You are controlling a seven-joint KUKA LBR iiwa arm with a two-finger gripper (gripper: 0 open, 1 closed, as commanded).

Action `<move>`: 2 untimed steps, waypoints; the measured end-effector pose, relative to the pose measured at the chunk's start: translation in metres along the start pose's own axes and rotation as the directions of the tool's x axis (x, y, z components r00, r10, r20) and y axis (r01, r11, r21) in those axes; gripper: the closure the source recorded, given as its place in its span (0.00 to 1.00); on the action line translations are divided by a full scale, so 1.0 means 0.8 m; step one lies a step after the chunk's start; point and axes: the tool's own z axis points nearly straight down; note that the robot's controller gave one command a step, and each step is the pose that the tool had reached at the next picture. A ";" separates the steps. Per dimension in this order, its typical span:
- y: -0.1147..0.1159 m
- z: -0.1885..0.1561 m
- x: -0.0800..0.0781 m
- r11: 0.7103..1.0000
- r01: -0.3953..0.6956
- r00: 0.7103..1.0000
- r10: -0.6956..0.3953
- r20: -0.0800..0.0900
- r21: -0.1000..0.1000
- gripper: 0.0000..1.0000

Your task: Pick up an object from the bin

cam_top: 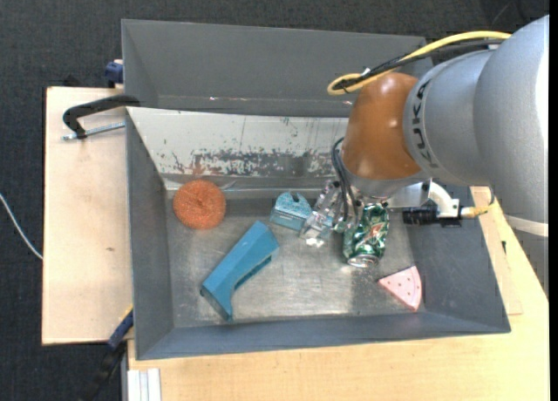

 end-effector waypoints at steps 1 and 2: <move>-0.002 -0.019 0.000 1.000 0.000 1.000 0.000 0.001 0.006 1.00; -0.001 -0.038 -0.001 1.000 0.000 1.000 0.000 0.003 0.006 1.00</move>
Offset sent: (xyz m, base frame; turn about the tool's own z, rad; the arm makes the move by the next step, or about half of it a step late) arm 0.0001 0.0001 0.0640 0.0000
